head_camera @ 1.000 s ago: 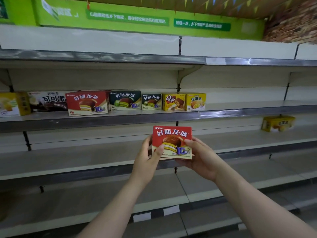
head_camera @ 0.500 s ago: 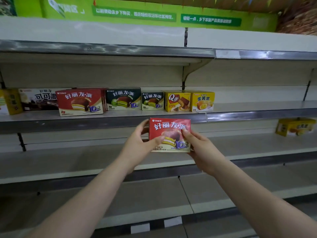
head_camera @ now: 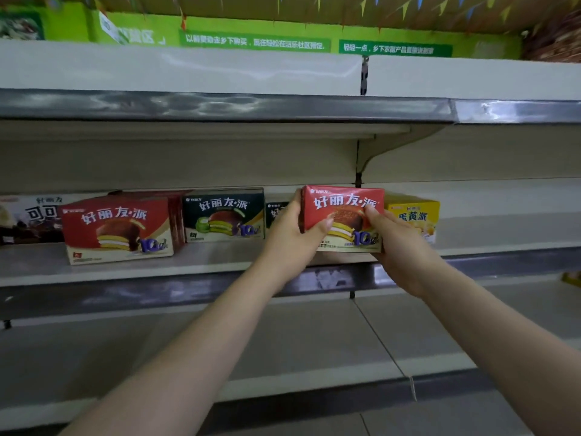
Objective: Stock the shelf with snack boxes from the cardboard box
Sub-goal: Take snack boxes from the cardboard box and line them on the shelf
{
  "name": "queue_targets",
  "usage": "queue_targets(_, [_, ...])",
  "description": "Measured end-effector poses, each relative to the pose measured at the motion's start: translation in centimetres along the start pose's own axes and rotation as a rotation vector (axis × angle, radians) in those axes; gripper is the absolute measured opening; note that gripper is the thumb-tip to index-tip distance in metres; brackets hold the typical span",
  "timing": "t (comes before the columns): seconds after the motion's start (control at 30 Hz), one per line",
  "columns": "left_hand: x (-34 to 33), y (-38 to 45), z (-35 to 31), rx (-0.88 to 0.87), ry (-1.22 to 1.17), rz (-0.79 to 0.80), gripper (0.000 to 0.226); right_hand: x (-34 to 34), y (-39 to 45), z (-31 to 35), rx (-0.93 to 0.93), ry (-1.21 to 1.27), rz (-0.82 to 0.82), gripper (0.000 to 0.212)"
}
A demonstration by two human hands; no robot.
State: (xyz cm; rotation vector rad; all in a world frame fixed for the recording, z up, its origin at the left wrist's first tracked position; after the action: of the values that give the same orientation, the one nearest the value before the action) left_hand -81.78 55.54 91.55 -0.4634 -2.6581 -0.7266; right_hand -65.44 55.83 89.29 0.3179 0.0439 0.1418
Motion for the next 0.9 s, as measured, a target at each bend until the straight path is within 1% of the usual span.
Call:
queue_targets(0.1, [-1.4,1.9,-0.1,0.034,-0.026,-0.022,0.042,1.5,1.1,0.0,0.004,-0.012,-0.02,0.019])
queue_targets(0.2, [-3.8,3.6,-1.4,0.039,-0.035,-0.037,0.041,4.3,1.2,0.8,0.023,-0.037,-0.029,0.022])
queue_targets(0.27, [-5.5,4.5,-2.4,0.042,-0.018,-0.012,0.042,6.4,1.0,1.6,0.04,-0.079,-0.029,0.025])
queue_targets(0.33, [-8.0,5.5,-4.0,0.051,0.045,0.015,0.042,9.7,0.5,2.7,0.059,-0.11,0.003,0.03])
queue_targets(0.4, [-10.7,6.4,-5.5,0.039,0.115,0.039,0.043,13.5,-0.2,3.2,0.051,-0.106,0.052,0.026])
queue_targets(0.47, [-14.0,7.4,-6.7,0.047,0.133,0.083,0.046,17.7,-1.0,3.4,0.021,-0.094,0.102,0.023])
queue_targets(0.6, [-21.2,9.7,-7.2,0.139,0.306,0.178,0.046,25.5,-1.5,3.6,-0.031,-0.115,0.145,0.023])
queue_targets(0.67, [-24.4,11.1,-6.6,0.2,0.315,0.194,0.043,28.8,-1.1,3.2,-0.075,-0.12,0.16,0.027])
queue_targets(0.77, [-27.4,13.5,-5.9,0.275,0.46,0.171,0.039,32.1,-0.1,1.8,-0.144,-0.137,0.15,0.036])
queue_targets(0.83, [-28.4,14.8,-6.1,0.307,0.565,0.148,0.037,33.4,0.8,1.3,-0.174,-0.071,0.146,0.041])
queue_targets(0.9, [-28.8,16.1,-6.1,0.332,0.646,0.124,0.033,34.1,1.6,0.9,-0.213,-0.069,0.192,0.05])
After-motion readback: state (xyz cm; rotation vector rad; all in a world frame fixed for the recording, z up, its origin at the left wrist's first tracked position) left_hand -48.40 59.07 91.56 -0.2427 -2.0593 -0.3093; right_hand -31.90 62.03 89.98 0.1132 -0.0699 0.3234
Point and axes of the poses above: each hand's wrist, its own y-axis towards the middle knuckle, its own x-axis out of the back of the hand, z = x × y, the point moved 8 cm from there along y, towards the middle knuckle, and after that the axes turned 15 degrees about z, right-handed, at the moved point
